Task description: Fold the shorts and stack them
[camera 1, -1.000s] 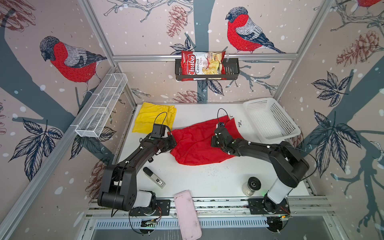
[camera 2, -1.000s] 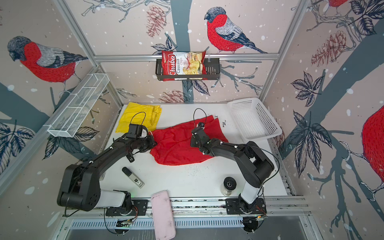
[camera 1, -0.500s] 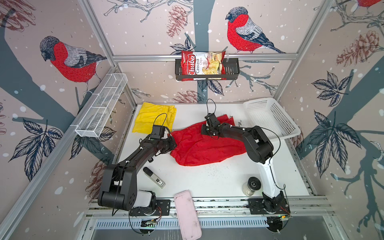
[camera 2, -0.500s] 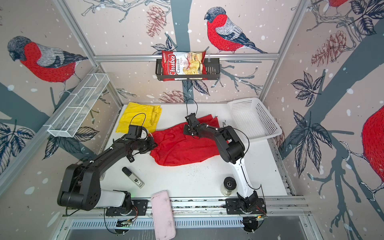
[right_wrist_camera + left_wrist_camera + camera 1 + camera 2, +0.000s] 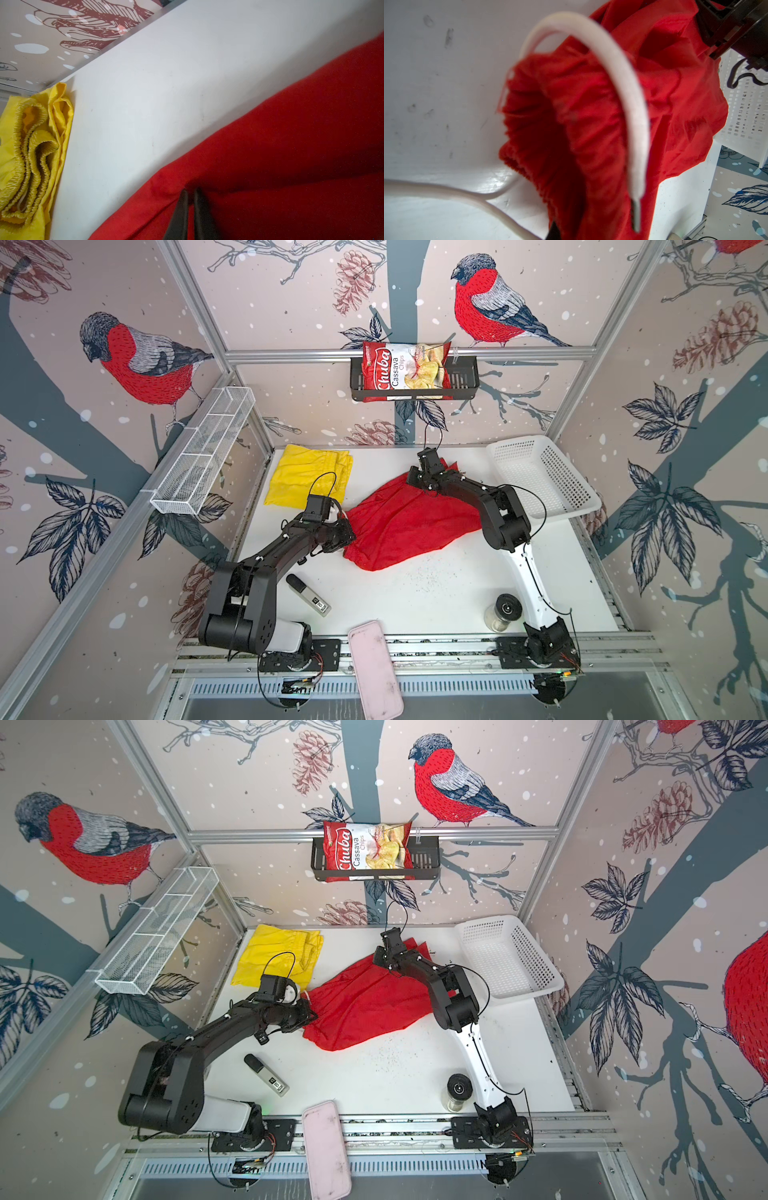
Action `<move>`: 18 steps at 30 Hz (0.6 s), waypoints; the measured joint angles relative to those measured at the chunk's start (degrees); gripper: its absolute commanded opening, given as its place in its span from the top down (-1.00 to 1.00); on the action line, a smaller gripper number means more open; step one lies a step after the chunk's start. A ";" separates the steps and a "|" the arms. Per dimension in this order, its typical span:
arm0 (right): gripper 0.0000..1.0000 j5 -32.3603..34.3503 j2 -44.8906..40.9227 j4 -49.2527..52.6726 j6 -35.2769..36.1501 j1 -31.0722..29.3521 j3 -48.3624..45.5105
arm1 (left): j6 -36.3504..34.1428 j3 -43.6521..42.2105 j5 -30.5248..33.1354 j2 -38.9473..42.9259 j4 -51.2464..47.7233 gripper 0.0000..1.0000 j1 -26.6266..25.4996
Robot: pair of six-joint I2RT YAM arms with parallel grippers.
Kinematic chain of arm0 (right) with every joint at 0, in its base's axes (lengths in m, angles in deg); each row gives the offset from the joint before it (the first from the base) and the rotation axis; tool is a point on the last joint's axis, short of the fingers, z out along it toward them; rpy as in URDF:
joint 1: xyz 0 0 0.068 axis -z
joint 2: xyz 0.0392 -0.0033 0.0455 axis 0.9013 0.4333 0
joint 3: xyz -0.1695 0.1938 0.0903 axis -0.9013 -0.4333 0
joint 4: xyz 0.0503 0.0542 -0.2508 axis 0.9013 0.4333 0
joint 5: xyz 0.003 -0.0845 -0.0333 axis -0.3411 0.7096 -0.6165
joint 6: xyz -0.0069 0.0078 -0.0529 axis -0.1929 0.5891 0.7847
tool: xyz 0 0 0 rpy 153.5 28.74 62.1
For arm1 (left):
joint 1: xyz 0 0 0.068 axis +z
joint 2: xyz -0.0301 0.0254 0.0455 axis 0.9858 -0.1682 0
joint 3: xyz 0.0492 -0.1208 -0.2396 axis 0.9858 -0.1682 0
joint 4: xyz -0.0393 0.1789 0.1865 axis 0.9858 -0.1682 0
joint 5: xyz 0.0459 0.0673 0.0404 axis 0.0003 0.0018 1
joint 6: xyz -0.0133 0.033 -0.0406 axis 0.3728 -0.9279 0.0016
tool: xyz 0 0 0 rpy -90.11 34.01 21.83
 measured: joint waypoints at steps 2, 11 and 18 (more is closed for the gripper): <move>0.63 1.86 -2.99 0.37 1.36 -0.26 -3.39 | -0.04 0.72 0.04 0.02 -0.79 1.00 0.11; -0.17 17.31 -33.79 -8.31 8.83 -8.09 -34.99 | -3.48 9.09 0.61 -0.55 -6.03 1.00 0.92; -0.42 29.73 -40.37 -11.10 9.18 -21.90 -53.51 | -5.86 16.33 1.86 -1.95 -10.47 1.00 0.92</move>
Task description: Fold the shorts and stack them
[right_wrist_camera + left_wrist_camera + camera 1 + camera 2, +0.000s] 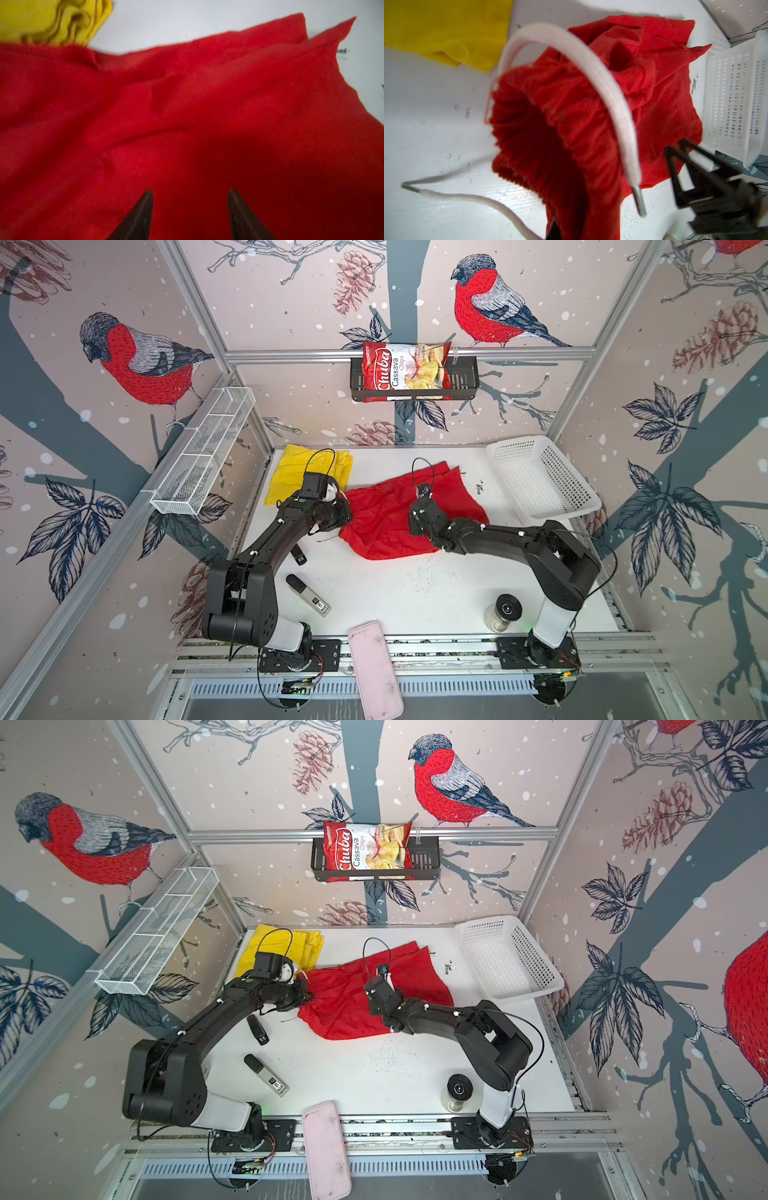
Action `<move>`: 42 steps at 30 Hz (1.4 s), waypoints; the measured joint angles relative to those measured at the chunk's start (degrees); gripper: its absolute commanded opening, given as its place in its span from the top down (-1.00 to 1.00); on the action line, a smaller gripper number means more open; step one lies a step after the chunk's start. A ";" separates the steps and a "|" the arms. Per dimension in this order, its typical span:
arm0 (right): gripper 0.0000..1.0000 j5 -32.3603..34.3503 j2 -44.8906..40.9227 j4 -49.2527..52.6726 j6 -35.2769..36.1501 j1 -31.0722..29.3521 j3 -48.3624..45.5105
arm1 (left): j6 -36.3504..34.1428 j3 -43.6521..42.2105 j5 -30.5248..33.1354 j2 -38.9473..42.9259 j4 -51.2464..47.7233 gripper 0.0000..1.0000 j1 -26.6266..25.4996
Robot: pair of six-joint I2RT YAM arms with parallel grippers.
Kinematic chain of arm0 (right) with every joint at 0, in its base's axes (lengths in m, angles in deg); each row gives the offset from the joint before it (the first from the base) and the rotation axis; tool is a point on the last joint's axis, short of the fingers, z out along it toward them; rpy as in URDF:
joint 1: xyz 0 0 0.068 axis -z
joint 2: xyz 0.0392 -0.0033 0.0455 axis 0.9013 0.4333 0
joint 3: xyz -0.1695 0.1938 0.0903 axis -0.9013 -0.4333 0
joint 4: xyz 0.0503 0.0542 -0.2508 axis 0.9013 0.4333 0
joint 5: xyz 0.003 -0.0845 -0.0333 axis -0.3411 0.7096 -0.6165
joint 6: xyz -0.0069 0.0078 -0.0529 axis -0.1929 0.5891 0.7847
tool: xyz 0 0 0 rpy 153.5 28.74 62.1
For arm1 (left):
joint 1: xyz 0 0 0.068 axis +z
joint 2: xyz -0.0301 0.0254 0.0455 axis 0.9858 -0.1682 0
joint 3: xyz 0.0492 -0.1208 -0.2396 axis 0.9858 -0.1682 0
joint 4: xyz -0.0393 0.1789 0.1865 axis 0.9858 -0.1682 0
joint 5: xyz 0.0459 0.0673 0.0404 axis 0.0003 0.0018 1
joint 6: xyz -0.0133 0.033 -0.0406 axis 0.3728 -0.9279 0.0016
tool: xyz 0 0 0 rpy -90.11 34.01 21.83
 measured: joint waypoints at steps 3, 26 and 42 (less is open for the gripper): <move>-0.50 3.56 -1.01 -2.82 -4.52 -2.84 -4.83 | -0.42 1.88 1.33 0.48 -0.15 1.00 0.00; -0.29 6.86 15.17 -2.64 -19.80 -14.69 7.13 | -3.08 2.78 3.82 4.74 -0.11 1.00 1.38; -0.21 -2.43 -8.35 -1.62 -18.78 -5.35 -10.05 | -1.05 12.98 4.44 2.32 -2.80 1.00 1.46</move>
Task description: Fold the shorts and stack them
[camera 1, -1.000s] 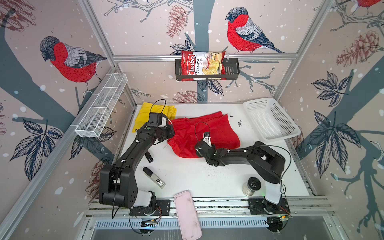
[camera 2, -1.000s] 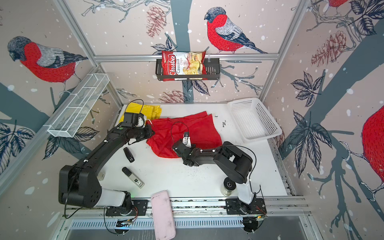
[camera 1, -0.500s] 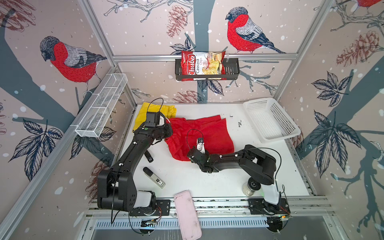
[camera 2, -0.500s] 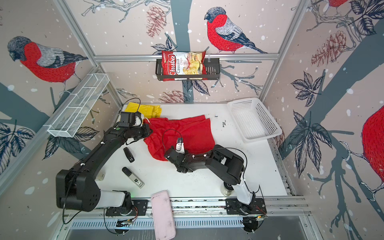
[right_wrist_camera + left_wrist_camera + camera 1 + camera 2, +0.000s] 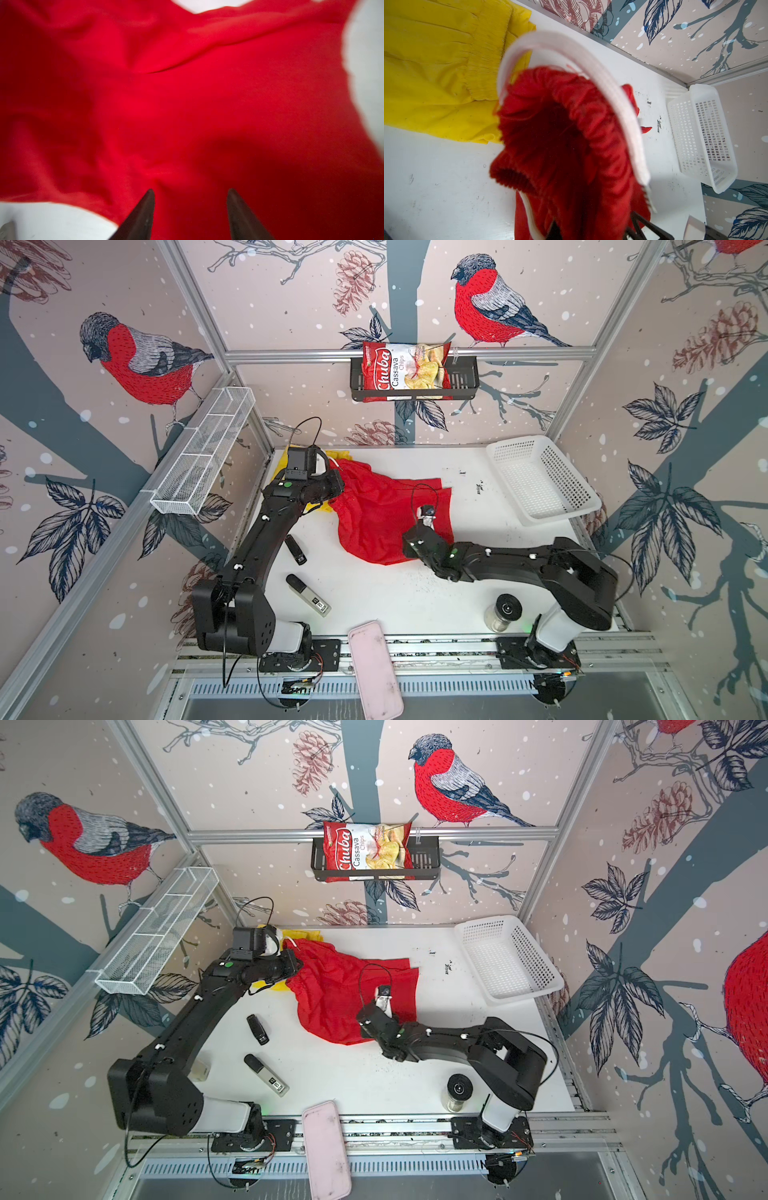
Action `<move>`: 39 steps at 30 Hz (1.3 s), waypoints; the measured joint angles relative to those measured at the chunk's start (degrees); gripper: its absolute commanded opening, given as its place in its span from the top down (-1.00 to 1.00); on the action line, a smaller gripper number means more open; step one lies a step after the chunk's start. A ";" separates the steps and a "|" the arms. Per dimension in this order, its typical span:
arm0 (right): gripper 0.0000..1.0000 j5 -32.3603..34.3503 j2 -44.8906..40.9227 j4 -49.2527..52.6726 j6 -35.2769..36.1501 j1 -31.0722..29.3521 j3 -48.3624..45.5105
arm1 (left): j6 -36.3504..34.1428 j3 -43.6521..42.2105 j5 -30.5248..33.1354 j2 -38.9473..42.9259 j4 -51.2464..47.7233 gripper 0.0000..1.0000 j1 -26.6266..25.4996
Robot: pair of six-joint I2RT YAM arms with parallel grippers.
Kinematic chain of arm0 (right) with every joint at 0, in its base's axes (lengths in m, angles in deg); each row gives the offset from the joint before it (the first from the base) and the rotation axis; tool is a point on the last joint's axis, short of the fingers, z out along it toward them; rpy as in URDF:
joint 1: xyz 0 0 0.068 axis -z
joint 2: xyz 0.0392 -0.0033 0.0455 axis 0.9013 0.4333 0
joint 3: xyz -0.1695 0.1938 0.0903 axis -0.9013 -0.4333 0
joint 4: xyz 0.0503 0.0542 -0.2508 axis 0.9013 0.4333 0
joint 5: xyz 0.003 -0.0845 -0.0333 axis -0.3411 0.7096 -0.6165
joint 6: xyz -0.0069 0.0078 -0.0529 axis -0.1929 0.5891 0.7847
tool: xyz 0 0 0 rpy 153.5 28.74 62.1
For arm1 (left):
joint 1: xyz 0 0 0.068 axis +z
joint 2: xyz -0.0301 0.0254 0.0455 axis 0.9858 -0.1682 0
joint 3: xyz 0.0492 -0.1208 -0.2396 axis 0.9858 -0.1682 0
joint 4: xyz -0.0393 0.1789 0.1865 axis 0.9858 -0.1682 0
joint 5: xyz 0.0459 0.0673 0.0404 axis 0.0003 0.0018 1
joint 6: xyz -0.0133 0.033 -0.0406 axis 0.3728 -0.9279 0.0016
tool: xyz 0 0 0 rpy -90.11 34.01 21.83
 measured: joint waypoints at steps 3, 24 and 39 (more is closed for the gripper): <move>-0.38 -2.21 -3.08 2.08 -1.44 3.52 -4.70 | 0.04 0.26 0.17 -0.35 -0.17 1.00 0.00; -0.65 -10.45 6.08 6.51 6.29 27.26 10.84 | -1.07 -2.34 -0.48 -0.81 0.61 1.00 0.00; -0.08 -17.90 29.05 5.55 10.62 33.88 32.48 | -3.10 -3.15 -0.55 -3.96 1.46 1.00 1.53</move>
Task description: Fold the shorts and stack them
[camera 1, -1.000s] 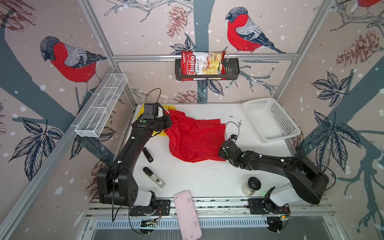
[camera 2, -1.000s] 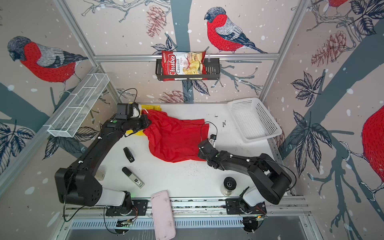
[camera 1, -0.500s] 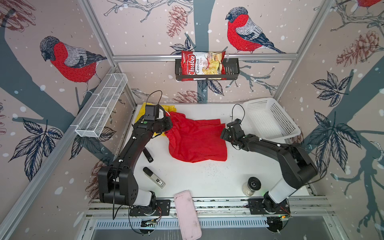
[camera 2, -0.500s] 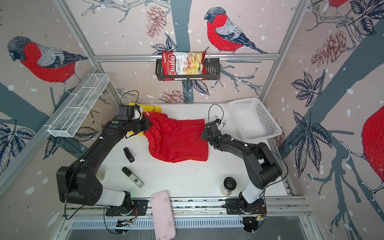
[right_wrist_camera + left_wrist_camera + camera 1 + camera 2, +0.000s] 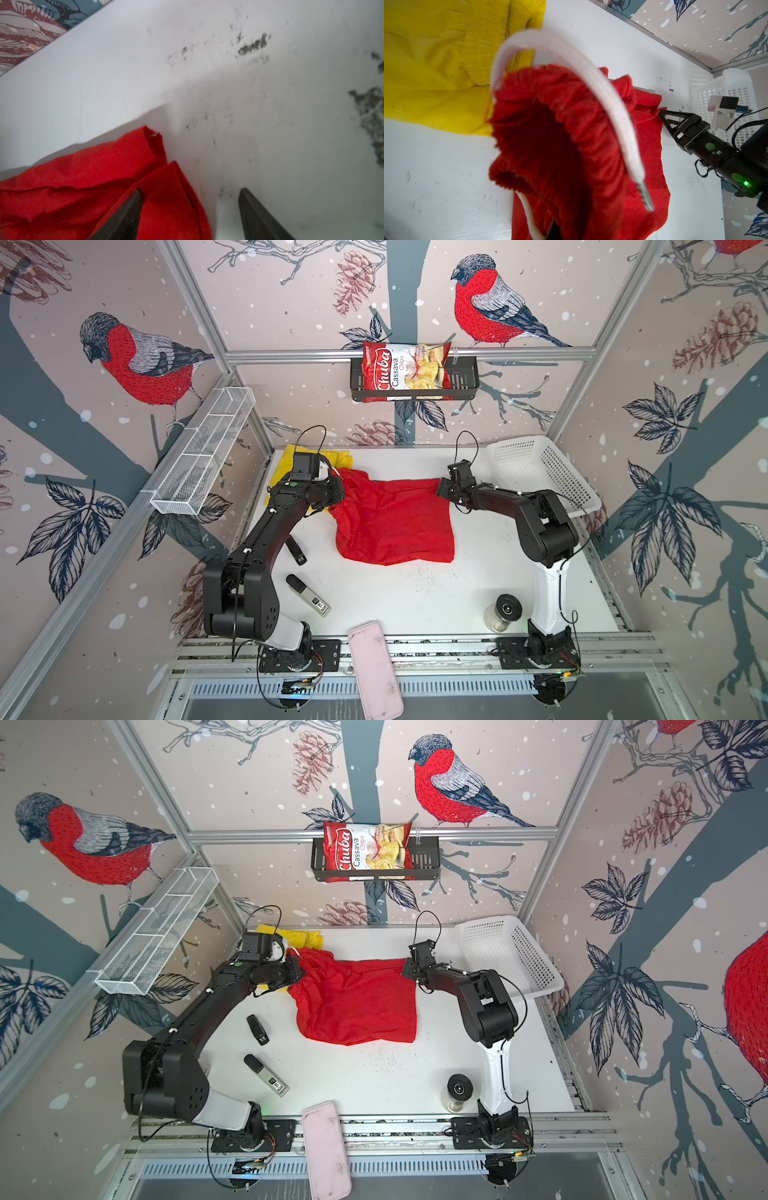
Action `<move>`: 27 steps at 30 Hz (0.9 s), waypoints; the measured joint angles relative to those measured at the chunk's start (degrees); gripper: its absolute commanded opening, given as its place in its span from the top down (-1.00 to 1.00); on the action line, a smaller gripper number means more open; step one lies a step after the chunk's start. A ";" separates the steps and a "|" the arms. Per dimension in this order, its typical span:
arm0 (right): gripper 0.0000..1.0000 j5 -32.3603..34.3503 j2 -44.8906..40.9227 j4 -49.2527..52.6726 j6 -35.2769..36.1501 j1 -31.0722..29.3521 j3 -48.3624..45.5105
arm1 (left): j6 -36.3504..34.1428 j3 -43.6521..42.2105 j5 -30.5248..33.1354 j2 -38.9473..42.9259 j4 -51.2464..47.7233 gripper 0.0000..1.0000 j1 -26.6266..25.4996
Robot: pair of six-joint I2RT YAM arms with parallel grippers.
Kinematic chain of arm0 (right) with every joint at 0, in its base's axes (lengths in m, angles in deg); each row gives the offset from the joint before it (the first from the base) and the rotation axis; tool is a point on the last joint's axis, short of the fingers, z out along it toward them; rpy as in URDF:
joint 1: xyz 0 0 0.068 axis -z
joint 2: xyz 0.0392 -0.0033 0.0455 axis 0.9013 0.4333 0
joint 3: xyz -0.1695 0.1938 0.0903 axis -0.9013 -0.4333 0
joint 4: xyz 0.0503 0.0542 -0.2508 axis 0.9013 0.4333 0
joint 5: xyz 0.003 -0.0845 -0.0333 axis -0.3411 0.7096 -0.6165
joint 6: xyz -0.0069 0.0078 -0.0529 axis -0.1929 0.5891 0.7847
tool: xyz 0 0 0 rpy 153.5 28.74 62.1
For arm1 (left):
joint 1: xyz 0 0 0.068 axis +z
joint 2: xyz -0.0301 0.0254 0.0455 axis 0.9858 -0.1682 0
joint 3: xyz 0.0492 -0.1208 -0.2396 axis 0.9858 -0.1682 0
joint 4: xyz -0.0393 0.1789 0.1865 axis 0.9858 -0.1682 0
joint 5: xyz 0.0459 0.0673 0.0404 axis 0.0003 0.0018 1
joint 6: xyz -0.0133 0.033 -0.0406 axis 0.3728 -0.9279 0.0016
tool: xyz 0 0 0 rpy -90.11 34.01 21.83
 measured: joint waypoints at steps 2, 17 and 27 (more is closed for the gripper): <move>0.33 -2.58 1.44 -1.36 0.00 0.94 1.27 | 0.00 -0.28 0.04 0.00 0.02 1.00 0.74; 1.00 -6.51 -2.23 0.66 0.70 0.87 6.34 | 0.04 -1.25 -0.83 -0.96 0.11 1.00 1.95; 0.98 -5.11 6.23 2.69 3.21 1.57 17.68 | 0.07 -1.31 0.59 -0.90 -0.11 1.00 2.36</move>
